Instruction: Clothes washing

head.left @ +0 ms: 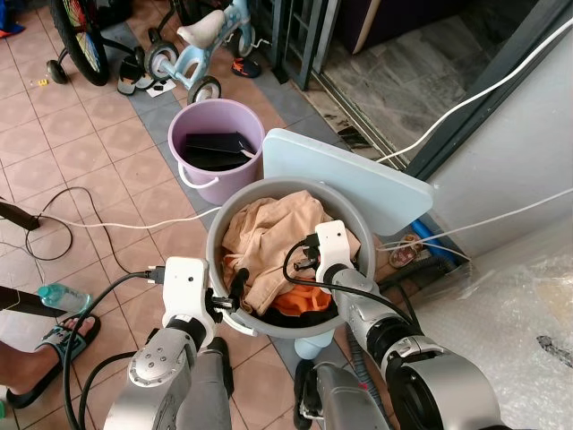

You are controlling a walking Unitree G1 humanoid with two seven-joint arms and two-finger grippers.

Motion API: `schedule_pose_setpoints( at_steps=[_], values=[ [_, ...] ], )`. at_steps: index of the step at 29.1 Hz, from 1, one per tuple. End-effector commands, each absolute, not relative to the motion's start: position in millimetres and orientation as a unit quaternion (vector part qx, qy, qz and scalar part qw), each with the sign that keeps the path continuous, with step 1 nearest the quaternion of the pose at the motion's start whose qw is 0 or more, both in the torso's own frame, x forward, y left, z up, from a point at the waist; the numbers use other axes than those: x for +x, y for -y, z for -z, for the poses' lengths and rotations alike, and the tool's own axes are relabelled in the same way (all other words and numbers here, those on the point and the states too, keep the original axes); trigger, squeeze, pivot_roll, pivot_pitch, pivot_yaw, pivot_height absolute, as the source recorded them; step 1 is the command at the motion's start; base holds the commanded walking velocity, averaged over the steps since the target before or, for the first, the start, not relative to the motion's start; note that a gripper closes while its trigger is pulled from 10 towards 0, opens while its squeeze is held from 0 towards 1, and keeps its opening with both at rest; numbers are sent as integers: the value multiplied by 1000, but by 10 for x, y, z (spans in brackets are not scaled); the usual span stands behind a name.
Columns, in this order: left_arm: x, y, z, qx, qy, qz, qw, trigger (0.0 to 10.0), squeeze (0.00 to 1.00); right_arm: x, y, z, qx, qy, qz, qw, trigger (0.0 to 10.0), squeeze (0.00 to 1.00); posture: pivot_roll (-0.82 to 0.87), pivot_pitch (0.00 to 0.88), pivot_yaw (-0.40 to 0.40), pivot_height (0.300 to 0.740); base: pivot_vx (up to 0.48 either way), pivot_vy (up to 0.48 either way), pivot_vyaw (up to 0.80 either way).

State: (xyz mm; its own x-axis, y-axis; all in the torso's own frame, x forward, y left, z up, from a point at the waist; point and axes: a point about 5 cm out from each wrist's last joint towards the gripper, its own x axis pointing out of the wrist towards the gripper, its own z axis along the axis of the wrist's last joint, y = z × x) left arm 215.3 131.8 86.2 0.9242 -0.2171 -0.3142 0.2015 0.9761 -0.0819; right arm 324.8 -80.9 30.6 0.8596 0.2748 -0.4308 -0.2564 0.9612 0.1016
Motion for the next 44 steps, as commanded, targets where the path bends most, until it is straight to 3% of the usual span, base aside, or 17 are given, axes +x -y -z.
schedule_pose_setpoints(
  at_steps=[1, 9, 14, 20, 27, 30, 31, 32, 33, 34, 35, 41, 44],
  values=[
    [2140, -1323, -812, -11, -171, 111, 979, 10000, 0, 3305, 823, -377, 47, -215, -130, 967, 0, 0, 132, 212, -93, 740, 0, 0, 0],
    [2299, -1337, -847, 6, -151, 115, 982, 10000, 0, 3531, 793, -745, 148, -150, -143, 967, 0, 0, 106, 154, -71, 740, 0, 0, 0],
    [2440, -1361, -856, 17, -136, 114, 984, 10000, 0, 3579, 965, -1200, 188, -30, -195, 962, 0, 0, 57, 102, -33, 740, 0, 0, 0],
    [2563, -1312, -891, 21, -124, 130, 984, 10000, 0, 3143, 1240, -1353, 184, 6, -260, 948, 0, 0, 8, 87, 0, 740, 0, 0, 0],
    [2632, -1179, -848, 22, -124, 158, 979, 10000, 0, 2444, 1512, -1455, 140, -42, -387, 911, 0, 0, -60, 103, 25, 740, 0, 0, 0],
    [2618, -1158, -838, 20, -126, 161, 979, 10000, 0, 2368, 1531, -1440, 117, -63, -413, 901, 0, 0, -64, 111, 25, 740, 0, 0, 0],
    [2590, -1151, -805, 23, -132, 163, 977, 10000, 0, 2288, 1528, -1365, 81, -110, -444, 886, 0, 1000, -64, 123, 23, 740, 0, 0, 0],
    [2590, -1151, -805, 23, -132, 163, 977, 10000, 0, 2288, 1528, -1365, 81, -110, -444, 886, 0, 1000, -64, 123, 23, 740, 0, 0, 0],
    [2562, -1157, -781, 25, -137, 162, 977, 10000, 0, 2237, 1520, -1249, 24, -158, -462, 872, 4627, 1000, -59, 138, 16, 740, 0, 0, 0],
    [2550, -1159, -778, 26, -138, 162, 977, 10000, 0, 2217, 1521, -1216, 3, -171, -465, 869, 4627, 1000, -58, 142, 15, 740, 0, 0, 0],
    [2533, -1167, -770, 27, -140, 160, 977, 10000, 0, 2206, 1518, -1129, -52, -192, -470, 860, 10000, 1000, -55, 151, 10, 740, 0, 0, 0],
    [2444, -1221, -745, 34, -153, 145, 977, 10000, 0, 2354, 1467, -957, -229, -191, -483, 823, 10000, 1000, -26, 190, -5, 740, 0, 0, 0],
    [2391, -1259, -749, 36, -157, 137, 977, 10000, 0, 2503, 1494, -1027, -256, -179, -461, 831, 10000, 1000, -4, 214, -12, 740, 0, 0, 0]
  ],
)
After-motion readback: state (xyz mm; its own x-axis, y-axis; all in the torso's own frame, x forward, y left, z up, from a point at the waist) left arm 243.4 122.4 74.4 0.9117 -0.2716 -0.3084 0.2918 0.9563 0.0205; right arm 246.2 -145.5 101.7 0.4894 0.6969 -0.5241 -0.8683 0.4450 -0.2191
